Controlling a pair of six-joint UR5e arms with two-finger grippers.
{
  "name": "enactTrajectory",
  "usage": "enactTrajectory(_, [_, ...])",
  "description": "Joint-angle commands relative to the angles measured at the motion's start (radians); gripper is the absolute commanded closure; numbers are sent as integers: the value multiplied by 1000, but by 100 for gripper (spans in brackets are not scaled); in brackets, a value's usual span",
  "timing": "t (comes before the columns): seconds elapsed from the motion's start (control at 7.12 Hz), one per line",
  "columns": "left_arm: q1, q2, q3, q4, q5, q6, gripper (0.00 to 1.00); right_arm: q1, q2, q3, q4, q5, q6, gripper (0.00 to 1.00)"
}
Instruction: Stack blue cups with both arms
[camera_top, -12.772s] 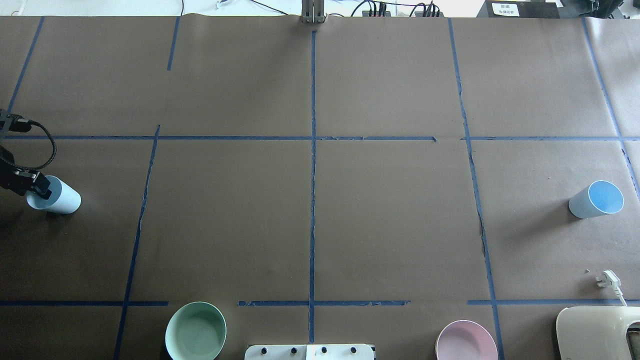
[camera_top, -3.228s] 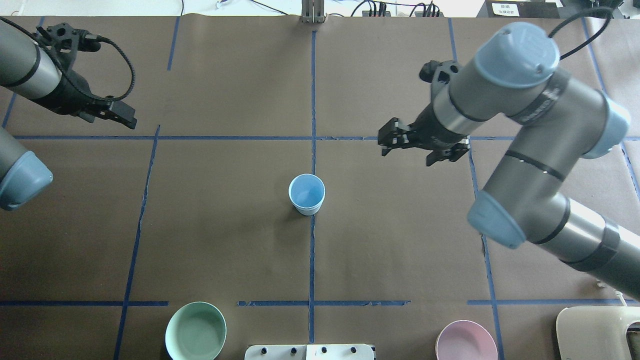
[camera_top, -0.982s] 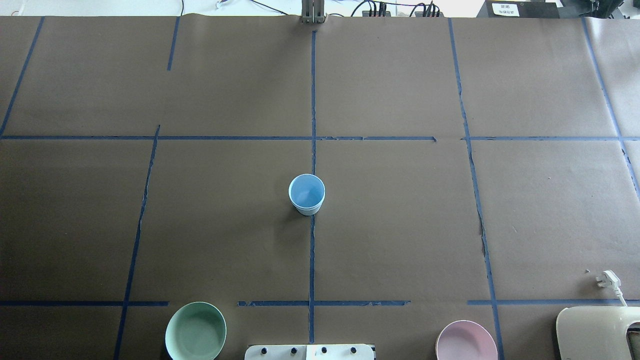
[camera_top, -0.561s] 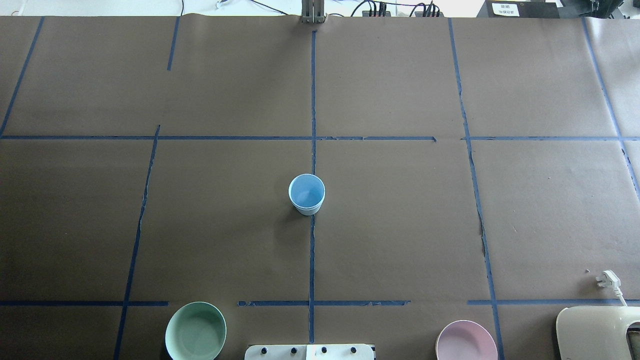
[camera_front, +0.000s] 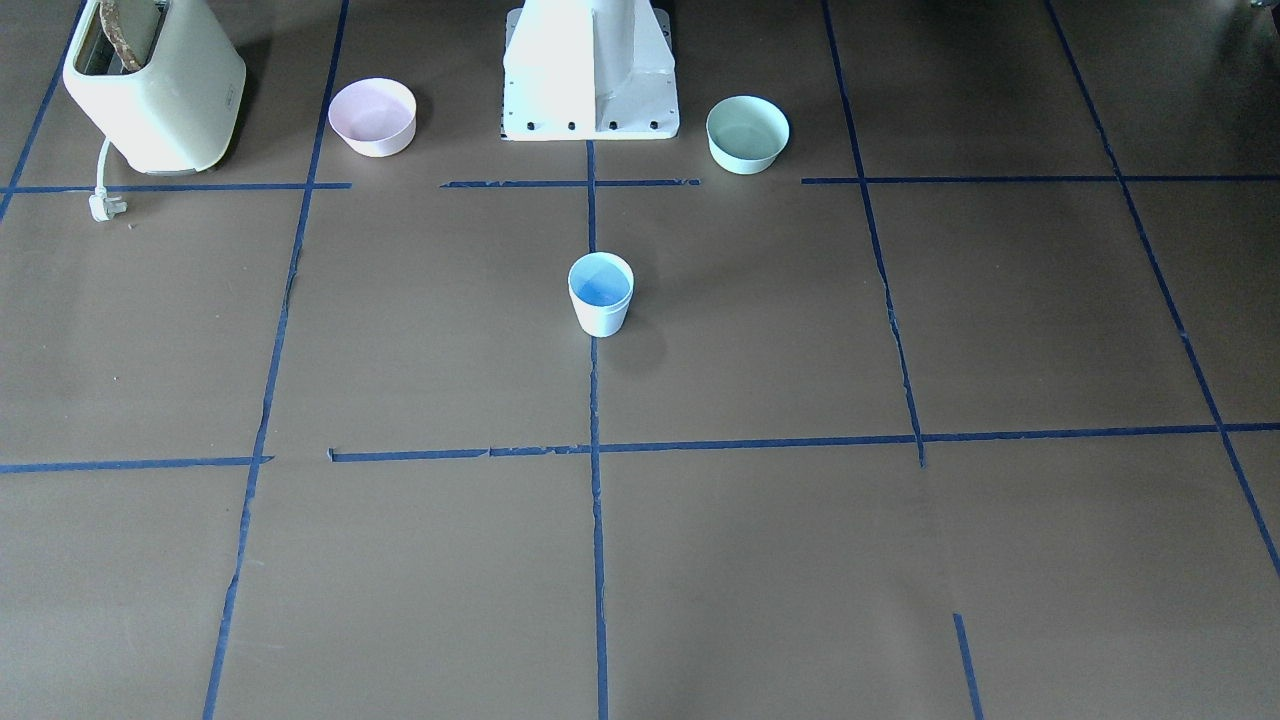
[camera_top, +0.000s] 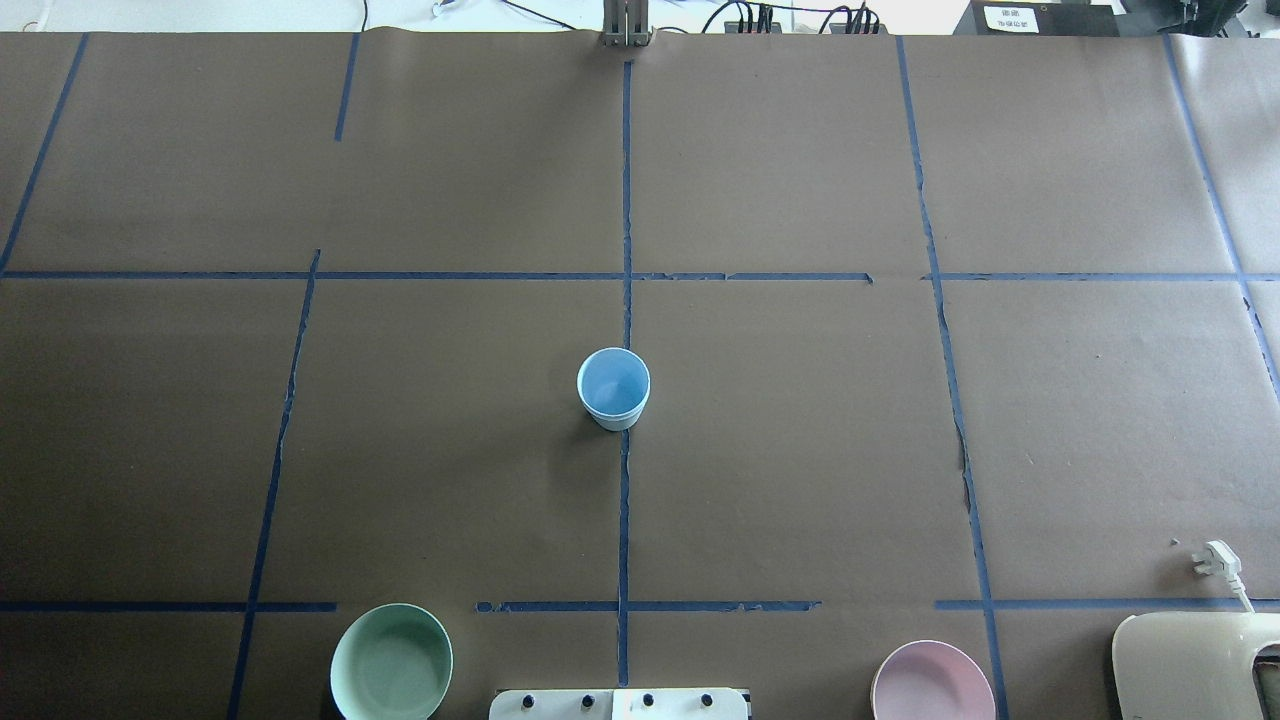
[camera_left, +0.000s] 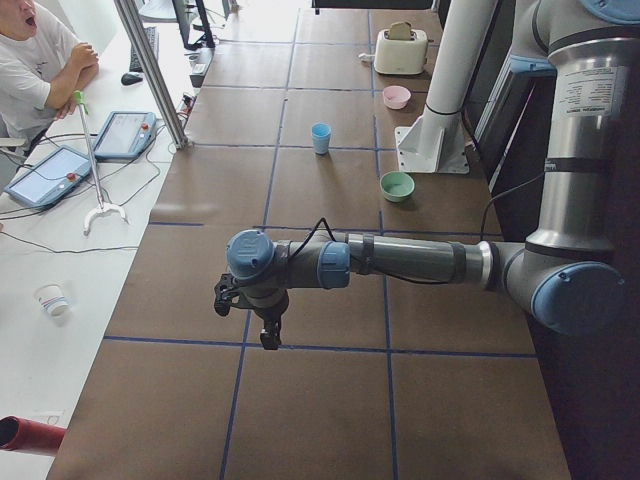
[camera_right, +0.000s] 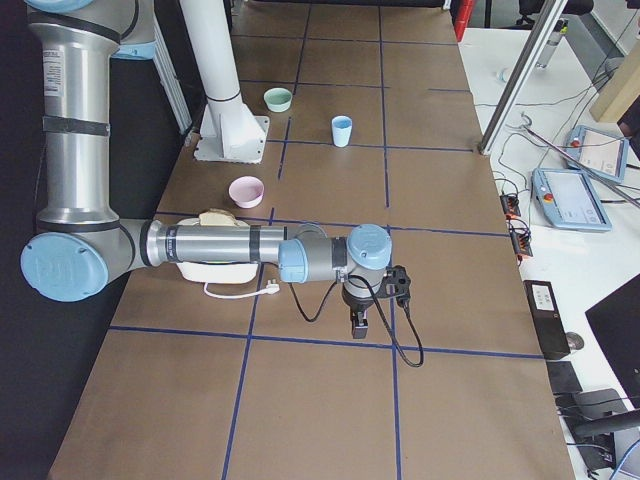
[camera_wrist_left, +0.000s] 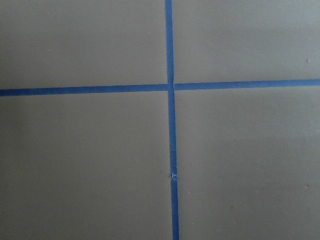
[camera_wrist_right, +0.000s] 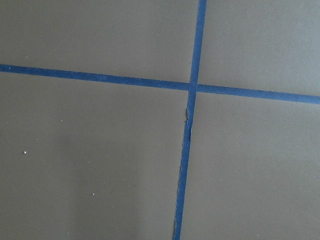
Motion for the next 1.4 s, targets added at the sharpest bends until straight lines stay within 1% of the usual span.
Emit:
enactTrajectory(0.0, [-2,6,-24,-3,-7,-2,0,-1,16,-9,-2,15,-1,0])
enactTrajectory(0.14, [-4,9,-54,-3,1,-1,0,-1,22,-9,-2,45,-1,0])
enactTrajectory(0.28, [-2,-2,-58,0,26,-4,0,-1,38,-17,-2,49,7,0])
enactTrajectory(0.42, [-5,7,-64,-2,43,3,0,-3,65,-58,-1,52,4,0])
enactTrajectory(0.56, [-5,12,-52,-3,42,6,0,-3,67,-61,-1,55,-1,0])
enactTrajectory(0.84, [-5,9,-82,8,42,6,0,-3,99,-93,-1,53,-1,0])
enactTrajectory(0.98, [-5,12,-78,9,44,4,0,-3,101,-104,-1,53,-2,0])
enactTrajectory(1.26, [-5,20,-85,11,34,4,0,-3,107,-106,1,52,2,0])
